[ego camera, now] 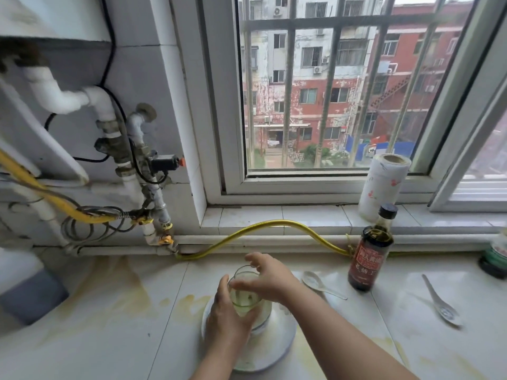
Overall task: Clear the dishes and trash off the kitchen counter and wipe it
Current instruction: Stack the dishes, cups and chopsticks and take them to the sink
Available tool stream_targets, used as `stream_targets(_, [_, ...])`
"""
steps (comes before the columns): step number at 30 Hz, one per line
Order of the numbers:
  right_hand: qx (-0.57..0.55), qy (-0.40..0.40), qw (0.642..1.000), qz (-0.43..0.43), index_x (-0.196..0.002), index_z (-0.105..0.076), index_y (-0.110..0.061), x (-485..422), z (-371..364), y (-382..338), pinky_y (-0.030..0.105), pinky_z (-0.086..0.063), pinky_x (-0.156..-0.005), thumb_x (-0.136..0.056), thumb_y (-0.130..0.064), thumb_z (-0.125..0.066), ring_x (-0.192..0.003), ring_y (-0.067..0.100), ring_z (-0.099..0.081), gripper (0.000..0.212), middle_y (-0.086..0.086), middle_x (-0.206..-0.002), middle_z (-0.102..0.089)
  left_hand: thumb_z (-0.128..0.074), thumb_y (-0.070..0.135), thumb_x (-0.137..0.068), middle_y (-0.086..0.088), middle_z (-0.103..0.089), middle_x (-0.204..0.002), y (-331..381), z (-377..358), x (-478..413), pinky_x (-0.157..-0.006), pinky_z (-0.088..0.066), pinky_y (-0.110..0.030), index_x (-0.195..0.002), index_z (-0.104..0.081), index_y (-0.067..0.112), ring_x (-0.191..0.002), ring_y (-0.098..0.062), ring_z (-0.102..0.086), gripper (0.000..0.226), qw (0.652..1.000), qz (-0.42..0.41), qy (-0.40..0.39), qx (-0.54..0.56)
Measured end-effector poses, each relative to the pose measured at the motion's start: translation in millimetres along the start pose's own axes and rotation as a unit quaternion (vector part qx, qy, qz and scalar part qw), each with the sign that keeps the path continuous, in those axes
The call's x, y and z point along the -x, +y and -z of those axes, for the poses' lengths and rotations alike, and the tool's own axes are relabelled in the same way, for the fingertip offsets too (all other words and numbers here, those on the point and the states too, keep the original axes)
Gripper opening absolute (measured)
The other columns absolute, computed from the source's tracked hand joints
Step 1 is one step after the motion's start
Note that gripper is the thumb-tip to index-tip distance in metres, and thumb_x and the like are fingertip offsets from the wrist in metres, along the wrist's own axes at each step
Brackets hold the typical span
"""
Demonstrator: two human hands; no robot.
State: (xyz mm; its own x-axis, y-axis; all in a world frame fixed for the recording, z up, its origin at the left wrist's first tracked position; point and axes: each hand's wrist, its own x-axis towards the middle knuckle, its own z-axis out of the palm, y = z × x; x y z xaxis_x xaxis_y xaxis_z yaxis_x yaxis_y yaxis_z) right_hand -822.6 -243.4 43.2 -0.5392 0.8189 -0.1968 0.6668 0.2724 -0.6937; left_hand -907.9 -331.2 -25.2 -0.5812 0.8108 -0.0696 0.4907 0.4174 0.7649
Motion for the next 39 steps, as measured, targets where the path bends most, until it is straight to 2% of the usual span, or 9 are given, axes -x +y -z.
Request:
stream_targets(2, [-0.098,0.052,0.993,-0.032,-0.134,-0.049,-0.021,-5,8,12,0.033,-0.043,-0.101,-0.082,-0.052,-0.063,-0.122,0.016,-0.051,0.062,-0.001,-0.133,-0.055,-0.074,0.04,-0.075,0.003,-0.041,-0.148,-1,0,-2,-0.1,-0.04,-0.031,-0.148,-0.018,0.029,-0.131,-0.021,-0.044,0.093,1.0,0.008,0.001,0.006])
stream_targets(5, [-0.02,0.125,0.986,-0.113,-0.135,-0.048,-0.018,-15,16,46,0.034,-0.039,-0.102,-0.093,-0.039,-0.051,-0.127,0.023,-0.046,0.047,0.004,-0.138,-0.05,-0.076,0.04,-0.071,0.006,-0.04,-0.148,-4,0,-2,-0.102,-0.038,-0.03,-0.147,-0.019,0.032,-0.131,-0.02,-0.043,0.095,1.0,0.004,0.002,0.016])
stream_targets(16, [0.256,0.057,0.931,-0.253,-0.138,-0.037,-0.028,-11,-5,136,0.036,-0.032,-0.101,-0.087,-0.011,-0.032,-0.122,0.024,-0.043,0.054,0.004,-0.129,-0.048,-0.049,0.05,-0.083,0.012,-0.044,-0.134,46,23,-5,-0.11,-0.028,-0.022,-0.128,-0.043,0.032,-0.13,-0.002,-0.036,0.049,0.954,-0.195,0.166,0.155])
stream_targets(22, [0.198,0.071,0.941,-0.264,-0.127,-0.047,-0.018,-2,-9,146,0.029,-0.044,-0.084,-0.088,-0.012,-0.042,-0.115,0.023,-0.053,0.039,0.003,-0.123,-0.05,-0.048,0.039,-0.089,0.013,-0.05,-0.131,86,5,15,-0.107,-0.028,-0.011,-0.124,-0.051,0.032,-0.127,0.002,-0.04,0.037,0.928,-0.316,0.113,0.164])
stream_targets(26, [0.134,0.096,0.944,-0.284,-0.119,-0.041,-0.016,15,-7,158,0.028,-0.041,-0.074,-0.087,-0.017,-0.048,-0.108,0.025,-0.058,0.033,0.004,-0.116,-0.057,-0.047,0.045,-0.085,0.025,-0.049,-0.124,91,-16,32,-0.099,-0.027,-0.003,-0.113,-0.048,0.046,-0.12,0.011,-0.04,0.028,0.949,-0.267,0.003,0.165])
stream_targets(30, [0.077,0.101,0.941,-0.312,-0.123,-0.035,-0.016,35,0,174,0.029,-0.044,-0.074,-0.087,-0.021,-0.052,-0.105,0.024,-0.059,0.041,0.004,-0.115,-0.06,-0.058,0.021,-0.092,0.023,-0.053,-0.114,85,-47,37,-0.094,-0.039,-0.018,-0.101,-0.049,0.047,-0.108,0.007,-0.047,0.028,0.969,-0.131,-0.112,0.175])
stream_targets(34, [0.065,0.058,0.946,-0.311,-0.085,-0.042,-0.021,55,17,194,0.026,-0.036,-0.068,-0.082,-0.019,-0.049,-0.098,0.021,-0.058,0.008,-0.004,-0.088,-0.053,-0.058,0.015,-0.092,0.004,-0.06,-0.112,84,-77,44,-0.078,-0.041,-0.017,-0.102,-0.057,0.029,-0.095,-0.005,-0.056,0.018,0.965,-0.017,-0.179,0.19])
stream_targets(37, [-0.164,0.076,0.929,-0.323,-0.074,-0.044,-0.018,76,34,211,0.023,-0.034,-0.054,-0.078,-0.006,-0.047,-0.066,0.017,-0.05,0.013,-0.001,-0.072,-0.048,-0.058,0.012,-0.091,-0.002,-0.059,-0.106,88,-101,51,-0.07,-0.044,-0.018,-0.103,-0.057,0.02,-0.084,-0.006,-0.055,0.015,0.963,0.036,-0.196,0.181])
stream_targets(39, [-0.343,0.105,0.873,-0.331,-0.081,-0.051,-0.012,93,46,222,0.02,-0.032,-0.049,-0.075,0.001,-0.042,-0.05,0.016,-0.045,0.018,0.007,-0.068,-0.052,-0.058,0.011,-0.09,-0.005,-0.061,-0.106,93,-118,57,-0.078,-0.046,-0.029,-0.101,-0.058,0.021,-0.085,-0.013,-0.056,0.015,0.963,0.053,-0.2,0.171])
